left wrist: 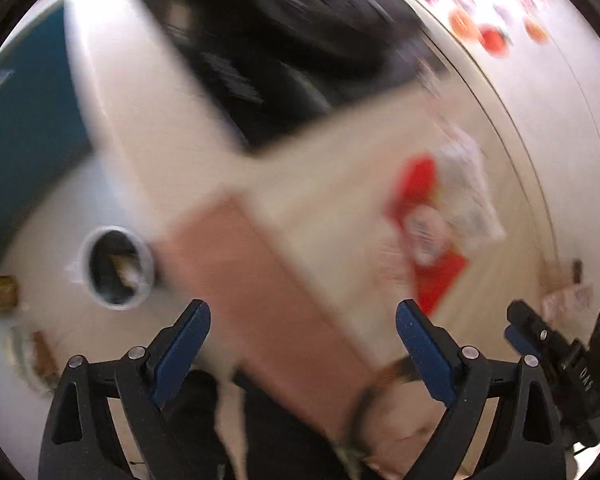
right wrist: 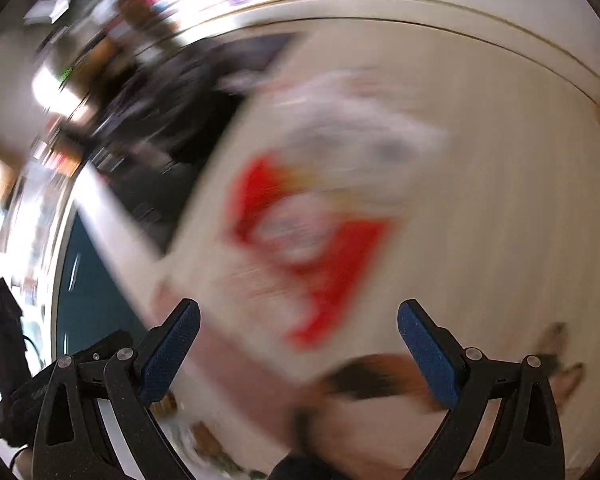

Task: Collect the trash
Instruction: 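Raise both open grippers from the bin and turn back to the counter, then grasp the red-white sugar bag with the left gripper while right gripper grasps the plastic wrapper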

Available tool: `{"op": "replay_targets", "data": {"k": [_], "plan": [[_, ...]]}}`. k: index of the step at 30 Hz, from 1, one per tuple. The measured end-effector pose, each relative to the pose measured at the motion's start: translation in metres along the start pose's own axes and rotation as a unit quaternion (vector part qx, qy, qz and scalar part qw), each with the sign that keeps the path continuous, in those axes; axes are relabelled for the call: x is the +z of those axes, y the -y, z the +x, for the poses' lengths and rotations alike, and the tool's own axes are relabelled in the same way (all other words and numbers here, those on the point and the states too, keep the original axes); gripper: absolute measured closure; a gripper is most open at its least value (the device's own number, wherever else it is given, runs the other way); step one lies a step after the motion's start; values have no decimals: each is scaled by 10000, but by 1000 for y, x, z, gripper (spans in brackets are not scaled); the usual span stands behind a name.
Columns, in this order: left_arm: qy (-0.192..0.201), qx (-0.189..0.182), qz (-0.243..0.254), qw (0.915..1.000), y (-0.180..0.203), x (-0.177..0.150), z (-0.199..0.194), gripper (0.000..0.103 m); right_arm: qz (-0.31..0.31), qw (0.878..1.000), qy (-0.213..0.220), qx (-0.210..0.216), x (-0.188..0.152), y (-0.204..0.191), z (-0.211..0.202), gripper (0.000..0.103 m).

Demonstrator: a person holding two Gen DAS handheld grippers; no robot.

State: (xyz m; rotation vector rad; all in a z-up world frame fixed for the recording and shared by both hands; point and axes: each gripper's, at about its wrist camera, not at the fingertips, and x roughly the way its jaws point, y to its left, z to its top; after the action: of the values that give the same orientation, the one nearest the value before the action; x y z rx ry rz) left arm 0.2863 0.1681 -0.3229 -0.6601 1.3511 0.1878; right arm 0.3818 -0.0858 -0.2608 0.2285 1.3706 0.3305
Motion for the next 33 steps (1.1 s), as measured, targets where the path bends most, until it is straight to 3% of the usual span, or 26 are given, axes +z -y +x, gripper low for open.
{"op": "replay_targets", "data": {"k": [5, 9, 10, 11, 14, 18, 24, 28, 33], "plan": [[-446, -118, 241, 9986, 52, 20, 60, 9, 784, 9962, 187, -331, 5, 110, -9, 3], [-469, 136, 351, 9982, 70, 25, 73, 29, 1101, 9927, 258, -410, 3, 152, -9, 3], [-398, 216, 465, 9979, 77, 26, 73, 49, 1158, 9921, 258, -414, 2, 155, -6, 3], [-396, 365, 547, 9970, 83, 27, 74, 77, 1193, 9918, 234, -405, 2, 159, -4, 3], [-373, 629, 708, 9948, 93, 29, 76, 99, 1233, 9915, 174, -364, 0, 159, 10, 3], [-107, 736, 735, 9945, 97, 29, 62, 102, 1188, 9924, 169, -272, 6, 151, 15, 3], [730, 1038, 742, 9891, 86, 31, -6, 103, 1004, 9945, 239, -161, 31, 134, 17, 3], [1287, 1403, 547, 9802, 65, 36, -46, 103, 832, 9961, 287, -30, 65, 113, 32, 3], [1518, 1623, 250, 9747, 47, 48, -57, 103, 714, 9965, 435, -49, 122, 86, 63, 3]]}}
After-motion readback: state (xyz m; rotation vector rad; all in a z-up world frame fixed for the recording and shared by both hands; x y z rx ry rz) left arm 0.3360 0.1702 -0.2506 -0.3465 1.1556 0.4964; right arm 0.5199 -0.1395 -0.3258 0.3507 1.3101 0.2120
